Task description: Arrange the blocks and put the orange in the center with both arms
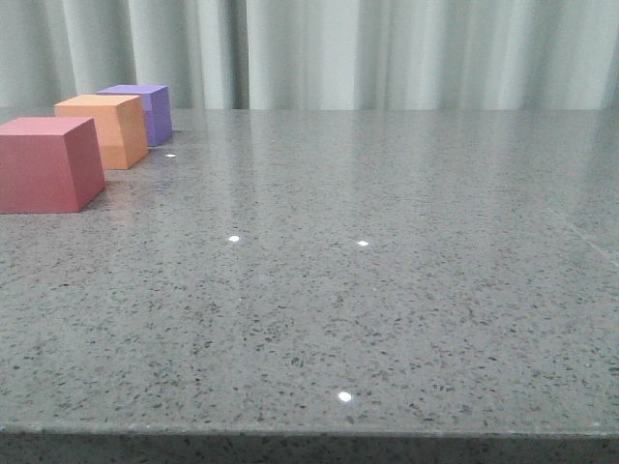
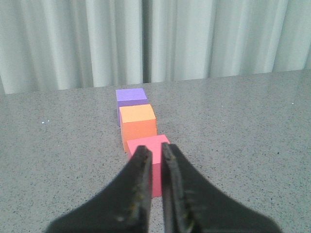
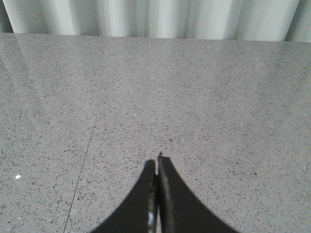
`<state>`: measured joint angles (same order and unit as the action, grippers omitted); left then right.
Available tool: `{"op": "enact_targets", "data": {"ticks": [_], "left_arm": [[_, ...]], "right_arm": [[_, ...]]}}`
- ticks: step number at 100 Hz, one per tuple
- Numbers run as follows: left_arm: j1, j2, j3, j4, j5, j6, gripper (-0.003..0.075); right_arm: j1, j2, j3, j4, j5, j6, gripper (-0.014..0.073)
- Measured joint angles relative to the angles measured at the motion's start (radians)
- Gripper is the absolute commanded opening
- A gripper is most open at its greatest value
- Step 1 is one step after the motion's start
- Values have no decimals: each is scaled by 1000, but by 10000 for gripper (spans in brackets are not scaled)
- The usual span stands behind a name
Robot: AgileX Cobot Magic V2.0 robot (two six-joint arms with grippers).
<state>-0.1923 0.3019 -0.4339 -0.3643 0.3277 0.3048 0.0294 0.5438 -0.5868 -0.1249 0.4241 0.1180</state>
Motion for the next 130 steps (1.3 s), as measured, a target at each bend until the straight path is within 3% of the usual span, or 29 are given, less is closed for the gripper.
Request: {"op": "enact_targets", "data": {"ticks": [84,103,115,130], "left_arm": [[0,0,9,-2,-7,0,-20],[0,-13,84,21,-157,-4,-20],[0,-52,144,165,-246,-128,-20],[11,-123,208,354,-255,-320,-20]], "right_arm": [[0,0,0,0,0,0,-69],[0,0,0,0,0,0,-69],[0,0,0,0,0,0,-69],[0,0,0,0,0,0,-69]]}}
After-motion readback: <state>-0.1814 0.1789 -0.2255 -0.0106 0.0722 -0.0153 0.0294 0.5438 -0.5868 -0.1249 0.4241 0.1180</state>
